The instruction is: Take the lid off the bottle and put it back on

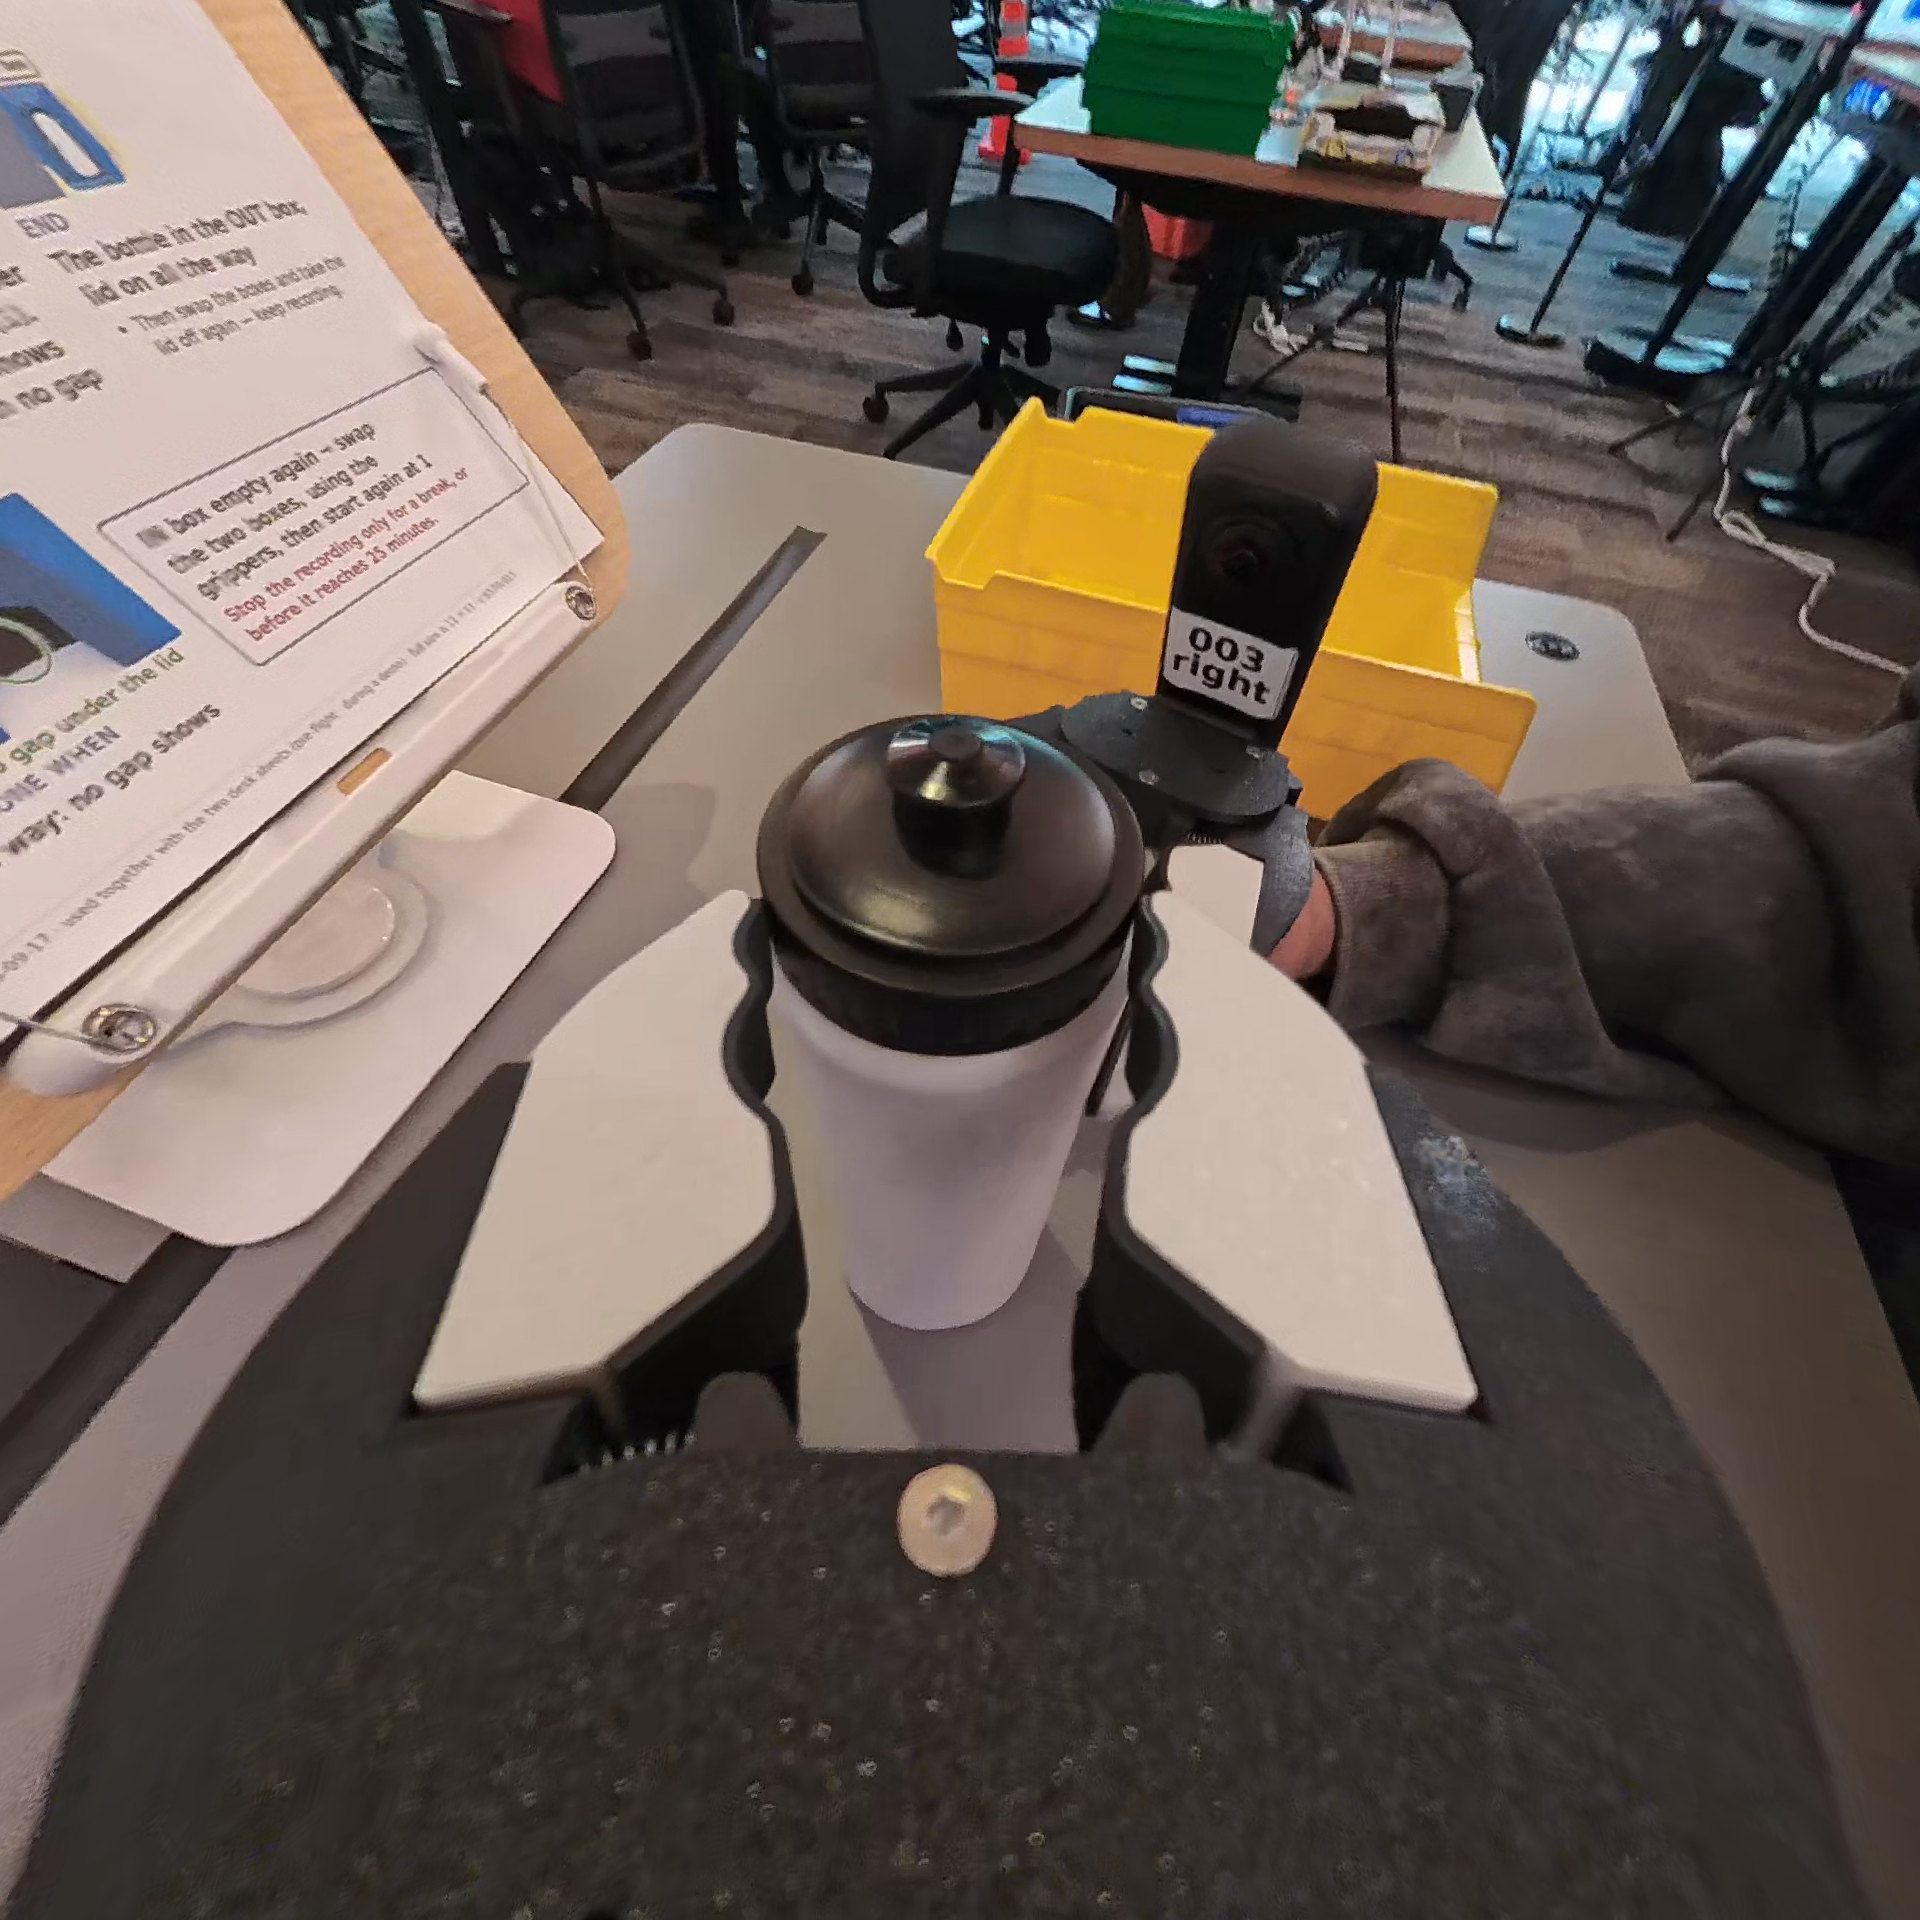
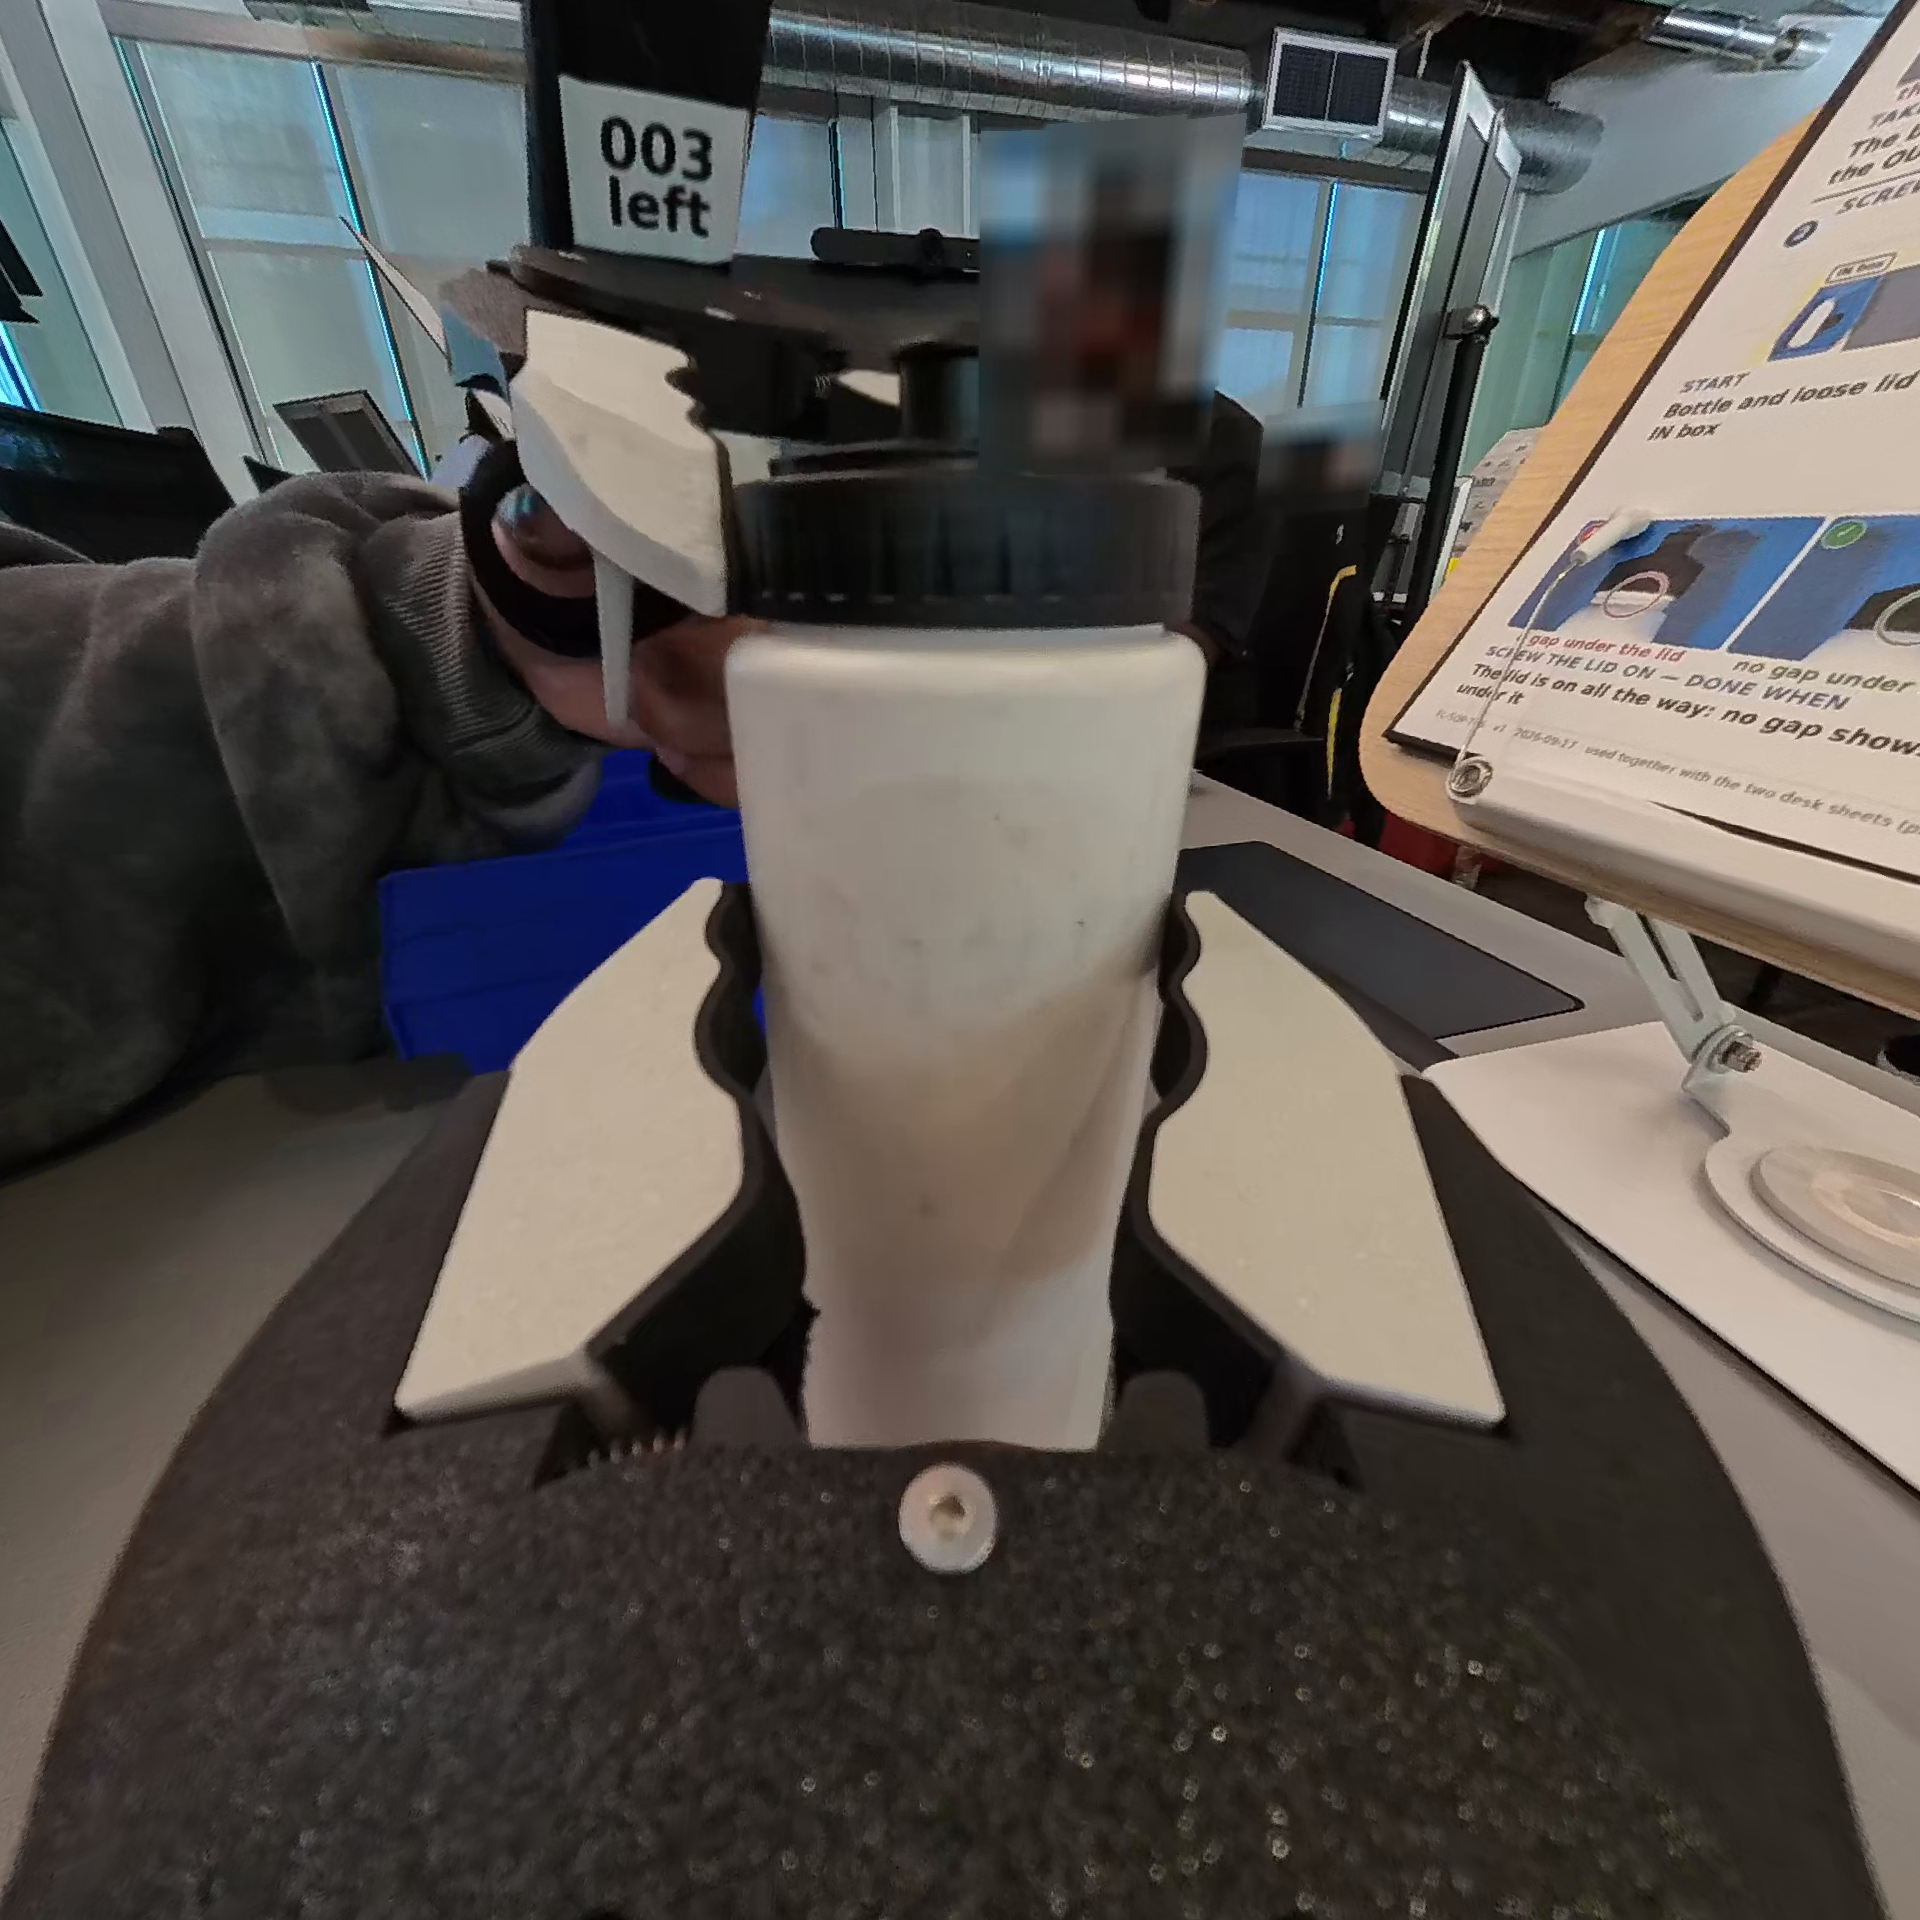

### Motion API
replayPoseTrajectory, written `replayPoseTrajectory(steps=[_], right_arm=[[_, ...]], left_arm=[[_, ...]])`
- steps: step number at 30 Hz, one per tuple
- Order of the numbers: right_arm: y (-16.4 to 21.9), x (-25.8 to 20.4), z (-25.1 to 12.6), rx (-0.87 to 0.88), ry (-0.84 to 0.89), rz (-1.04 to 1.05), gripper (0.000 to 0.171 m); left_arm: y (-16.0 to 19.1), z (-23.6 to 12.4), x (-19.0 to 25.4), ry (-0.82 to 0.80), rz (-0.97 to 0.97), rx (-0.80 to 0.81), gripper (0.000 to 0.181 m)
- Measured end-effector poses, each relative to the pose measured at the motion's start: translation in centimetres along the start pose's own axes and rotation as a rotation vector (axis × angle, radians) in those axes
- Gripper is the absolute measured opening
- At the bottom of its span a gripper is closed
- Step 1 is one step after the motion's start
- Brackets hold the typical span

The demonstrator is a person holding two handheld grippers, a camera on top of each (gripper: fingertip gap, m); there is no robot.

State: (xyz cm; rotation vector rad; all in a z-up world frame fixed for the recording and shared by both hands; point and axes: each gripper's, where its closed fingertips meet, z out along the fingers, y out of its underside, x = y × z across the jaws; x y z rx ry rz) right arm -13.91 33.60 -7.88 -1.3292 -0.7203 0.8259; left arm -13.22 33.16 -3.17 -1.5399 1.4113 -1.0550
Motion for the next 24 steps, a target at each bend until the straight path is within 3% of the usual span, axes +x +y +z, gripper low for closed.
replayPoseTrajectory(steps=[2, 4, 5, 8, 13, 19, 24], right_arm=[[0.0, 0.2, 0.1, -0.004, 0.031, 0.003, 0.074], [0.0, 0.4, 0.2, -0.012, 0.076, -0.014, 0.074], [0.1, 0.5, 0.3, -0.014, 0.105, -0.031, 0.074], [0.1, 0.6, 0.4, -0.003, 0.171, -0.041, 0.075], [0.1, 0.6, 0.5, -0.008, 0.199, -0.044, 0.075], [0.1, 0.4, 0.5, -0.014, 0.174, -0.036, 0.074], [0.1, 0.5, 0.4, -0.026, 0.175, -0.046, 0.074]], left_arm=[[-0.4, 0.1, 0.1, -0.057, -0.102, 0.046, 0.069], [-1.4, 0.2, 1.0, -0.098, -0.152, 0.133, 0.103], [-1.9, 0.2, 0.8, -0.178, -0.163, 0.168, 0.107], [-1.8, -0.1, -0.9, -0.453, -0.206, 0.188, 0.104], [-0.7, 0.3, -2.4, -0.656, -0.331, 0.171, 0.096], [-0.5, 1.4, -1.8, -0.651, -0.262, 0.14, 0.078], [-0.2, 1.5, -1.7, -0.589, -0.212, 0.052, 0.077]])
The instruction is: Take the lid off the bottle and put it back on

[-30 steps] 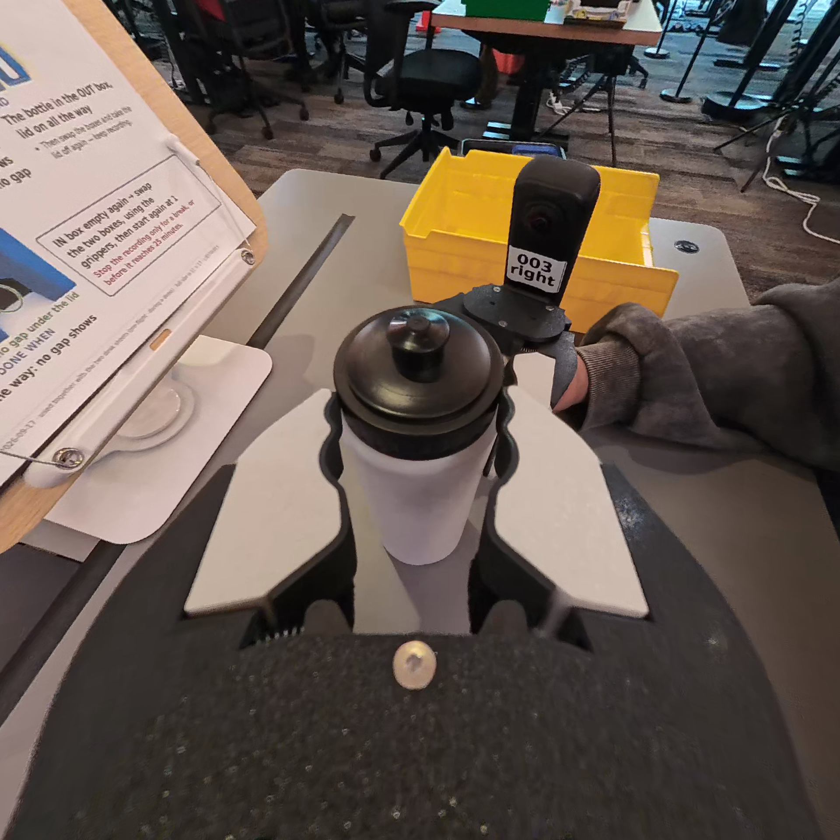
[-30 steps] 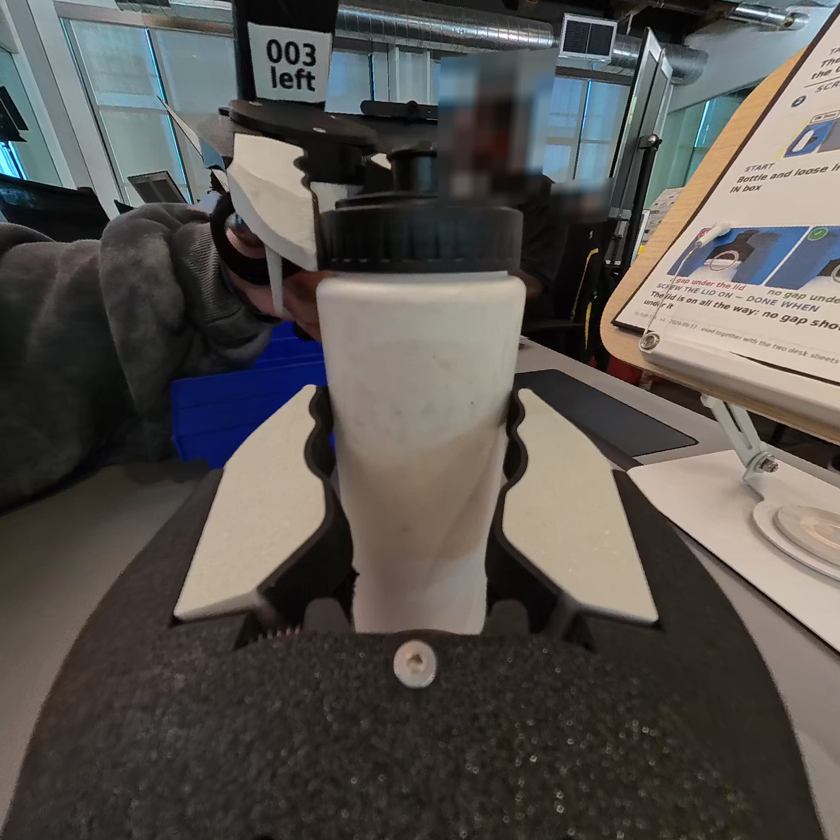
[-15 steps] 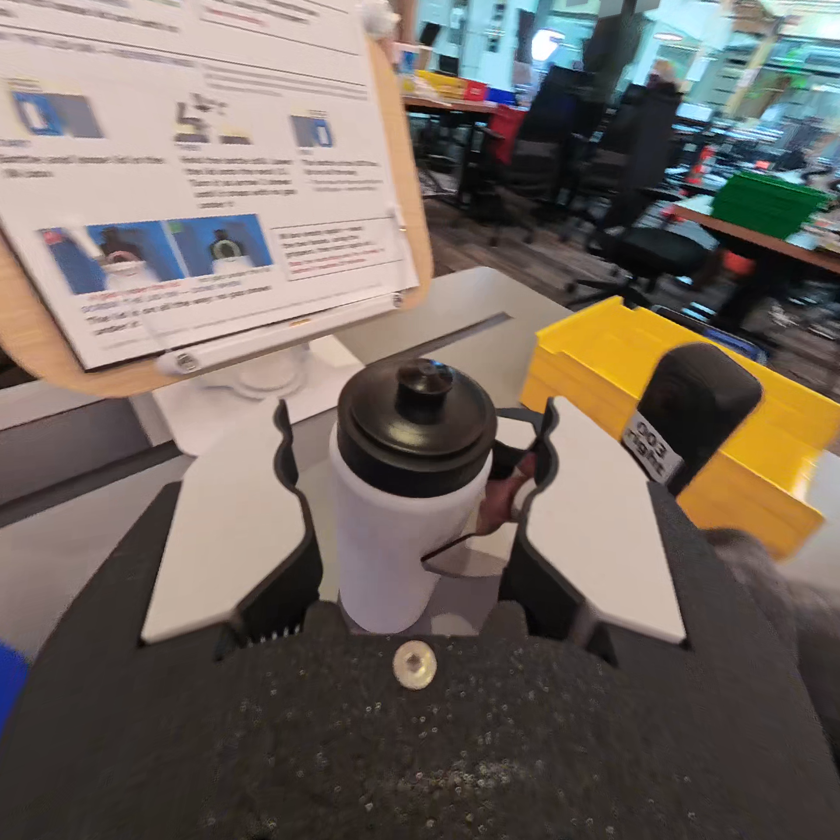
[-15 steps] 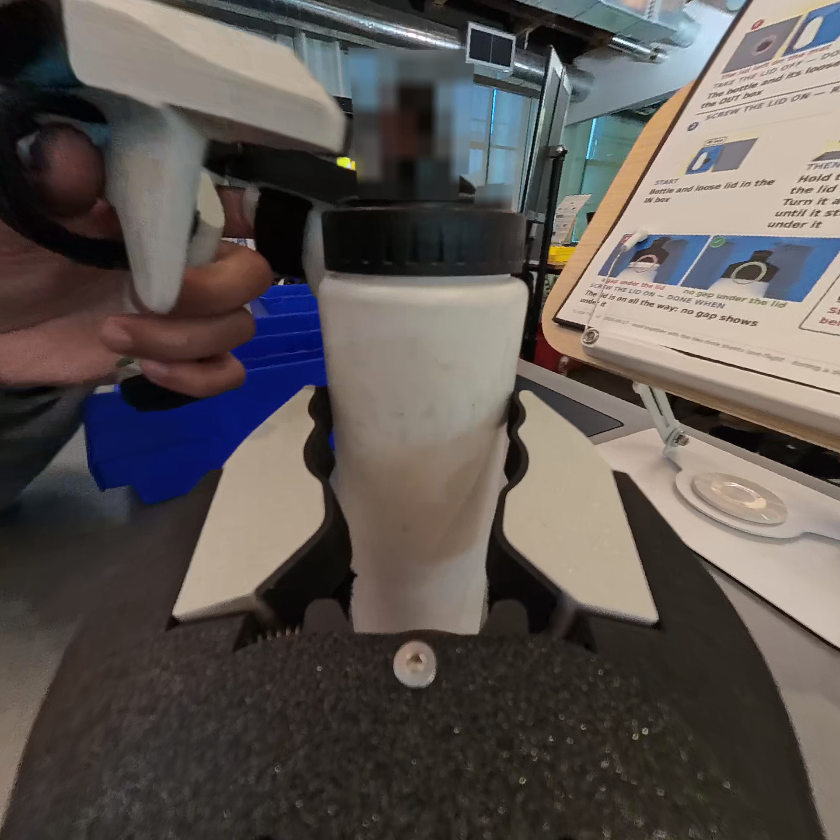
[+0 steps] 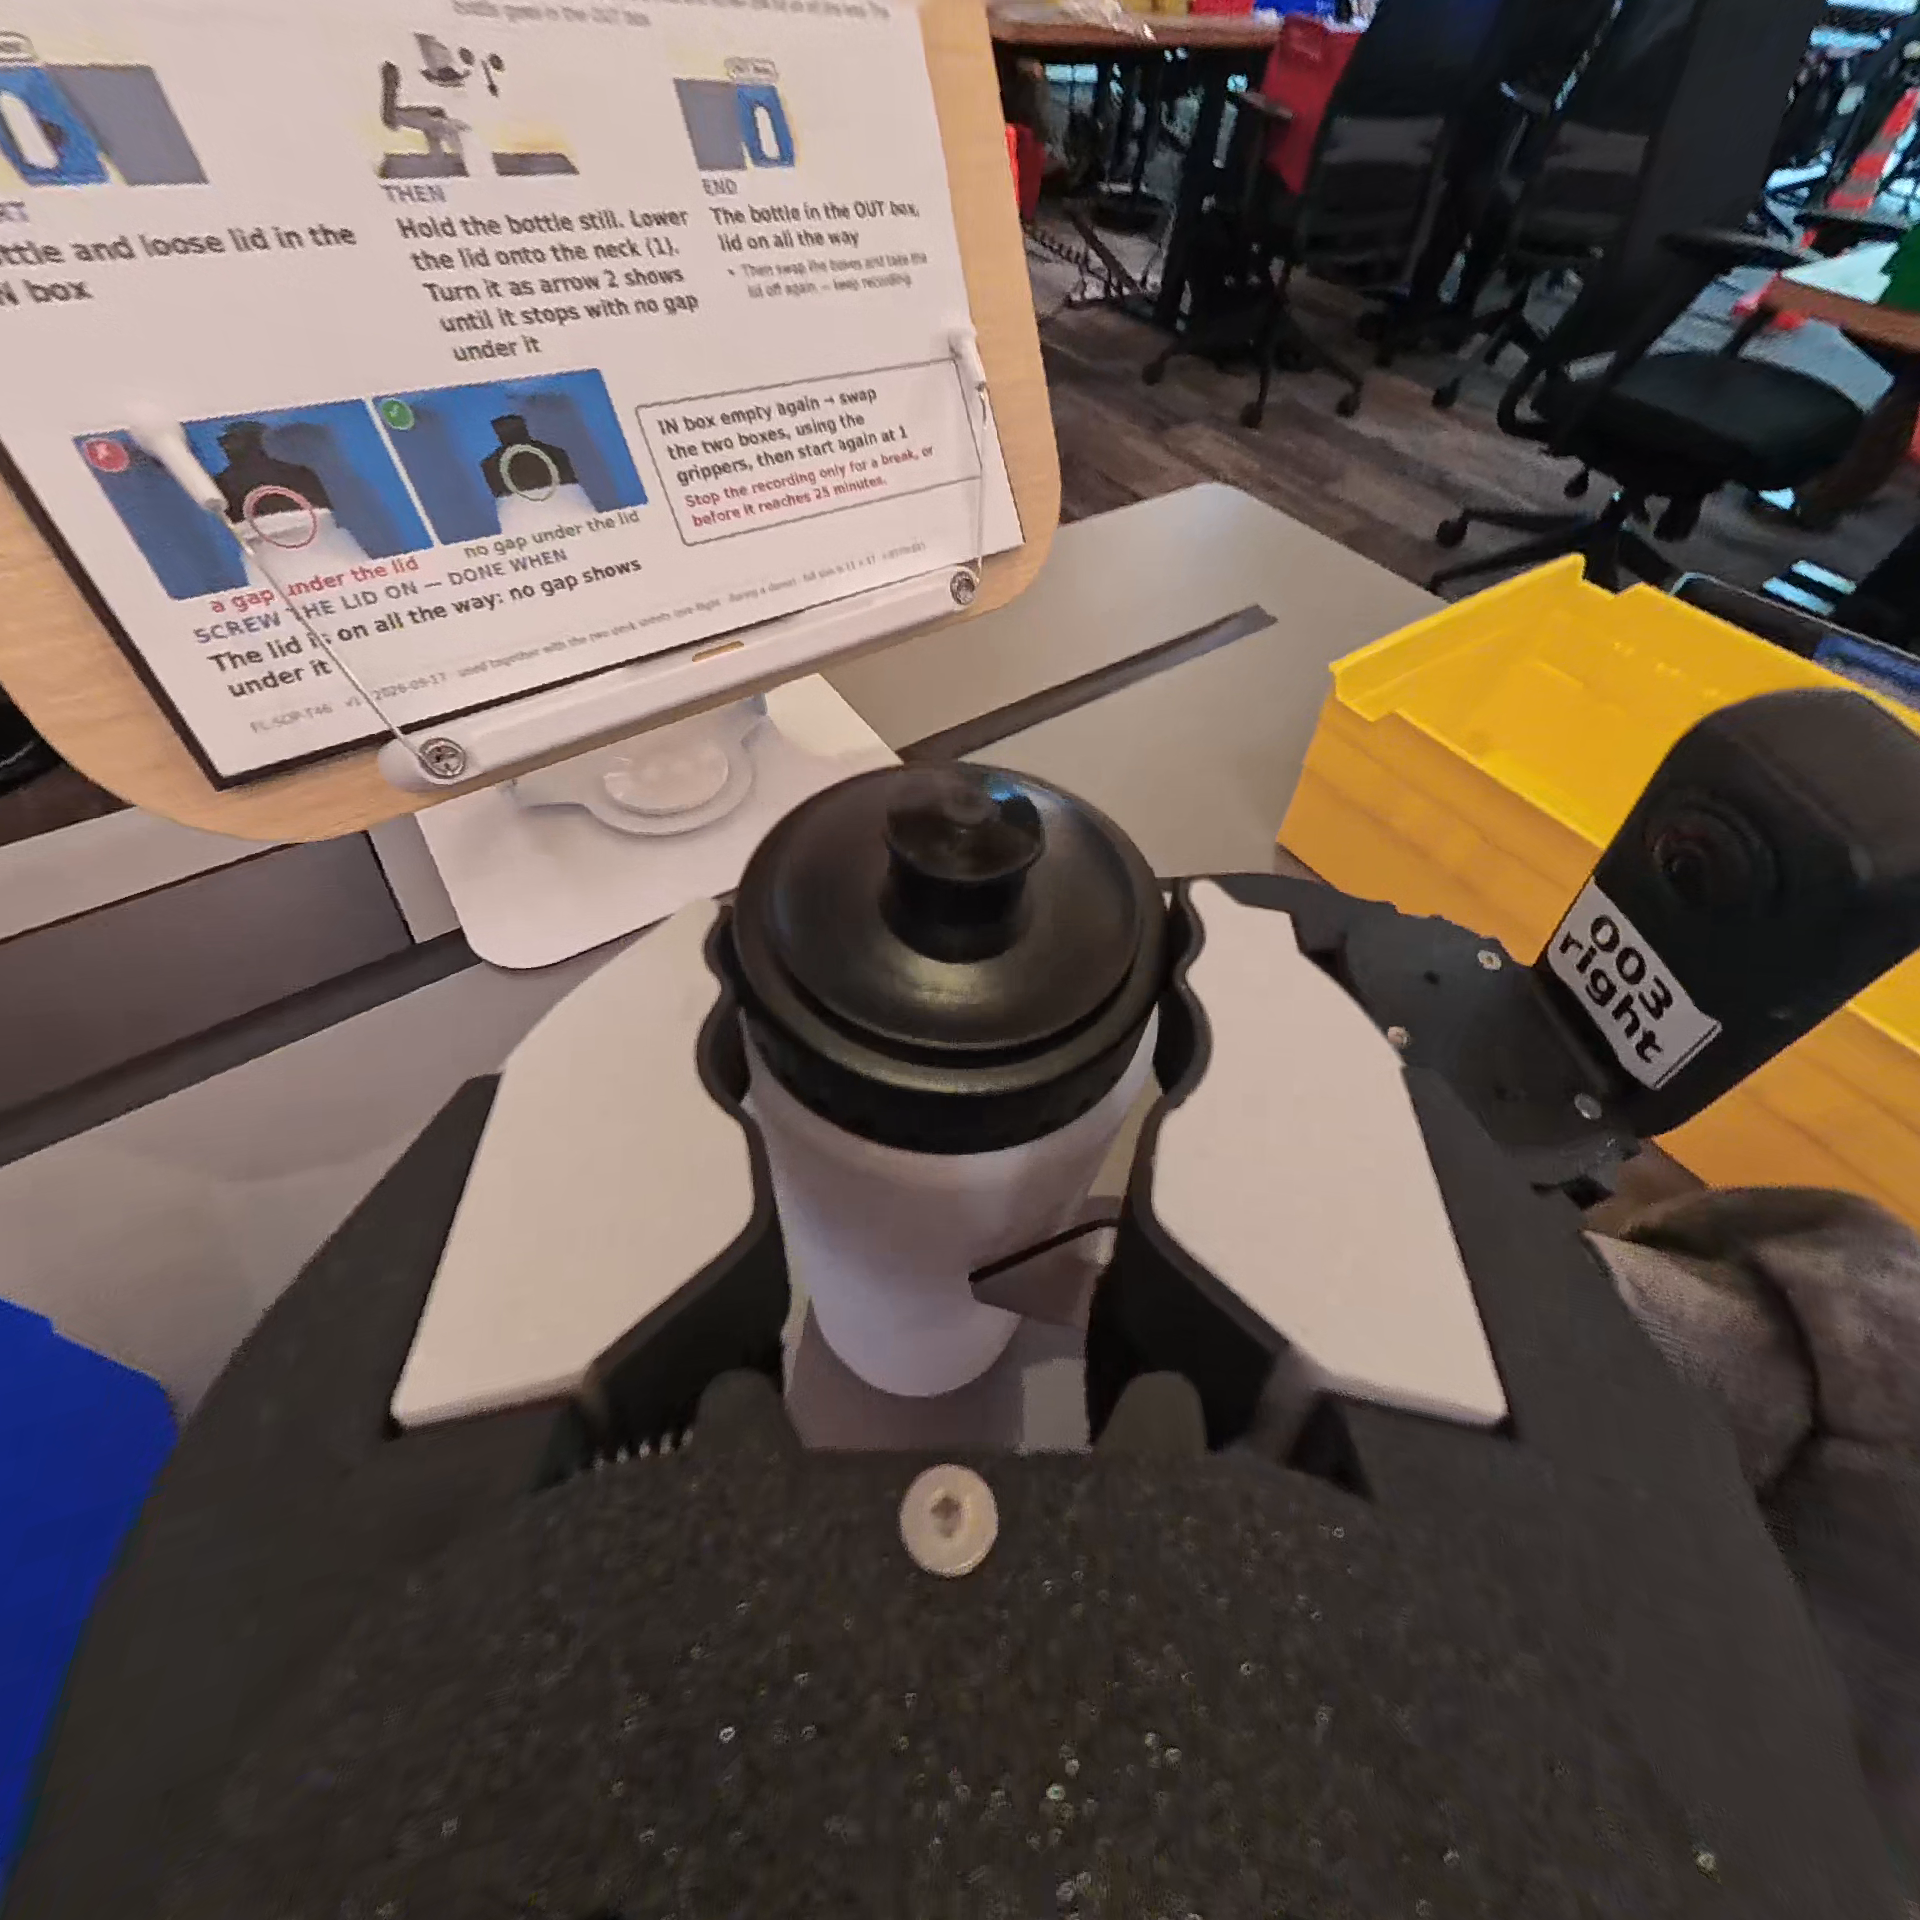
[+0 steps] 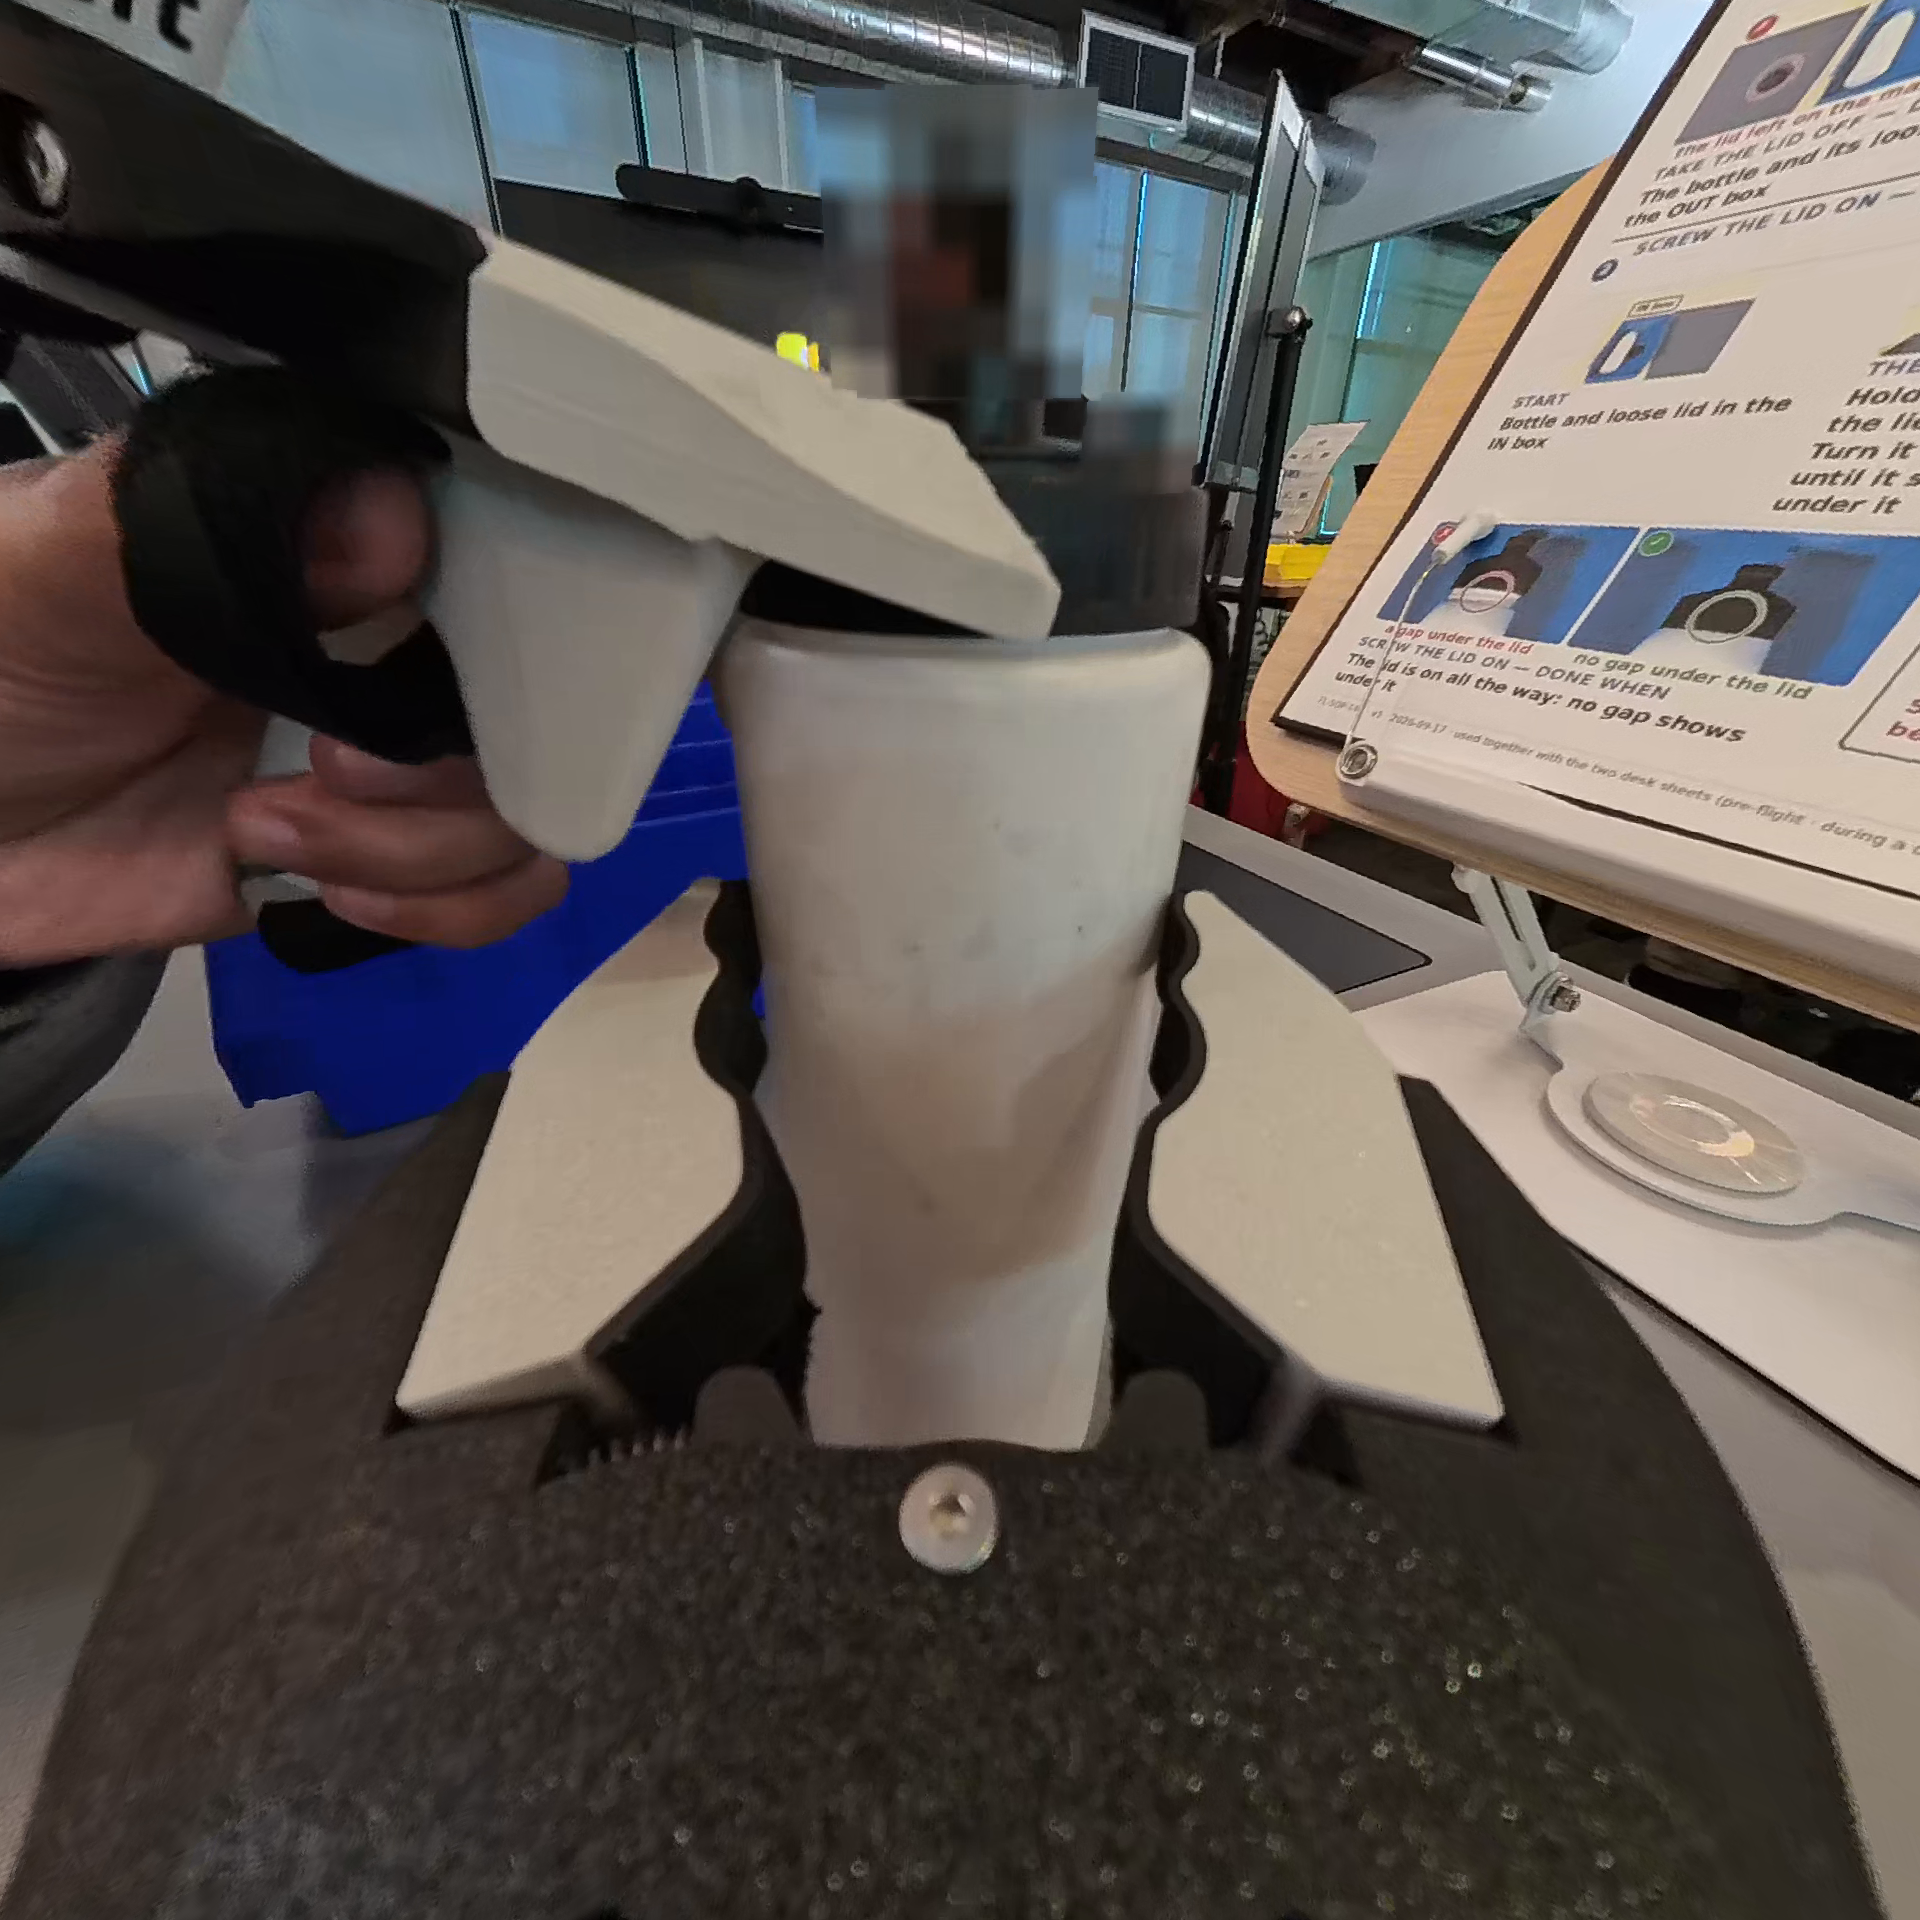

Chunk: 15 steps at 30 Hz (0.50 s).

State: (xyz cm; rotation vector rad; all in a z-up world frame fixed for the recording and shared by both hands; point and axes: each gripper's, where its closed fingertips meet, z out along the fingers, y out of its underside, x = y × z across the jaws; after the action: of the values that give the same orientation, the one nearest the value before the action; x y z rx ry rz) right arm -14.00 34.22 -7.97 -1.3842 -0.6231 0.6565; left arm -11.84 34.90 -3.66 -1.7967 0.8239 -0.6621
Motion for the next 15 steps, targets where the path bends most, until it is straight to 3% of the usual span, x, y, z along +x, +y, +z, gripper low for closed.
replayPoseTrajectory(steps=[15], right_arm=[[0.06, 0.28, 0.05, -0.003, -0.026, 0.0, 0.072]], left_arm=[[0.11, 0.09, -0.18, 0.113, 0.032, -0.045, 0.077]])
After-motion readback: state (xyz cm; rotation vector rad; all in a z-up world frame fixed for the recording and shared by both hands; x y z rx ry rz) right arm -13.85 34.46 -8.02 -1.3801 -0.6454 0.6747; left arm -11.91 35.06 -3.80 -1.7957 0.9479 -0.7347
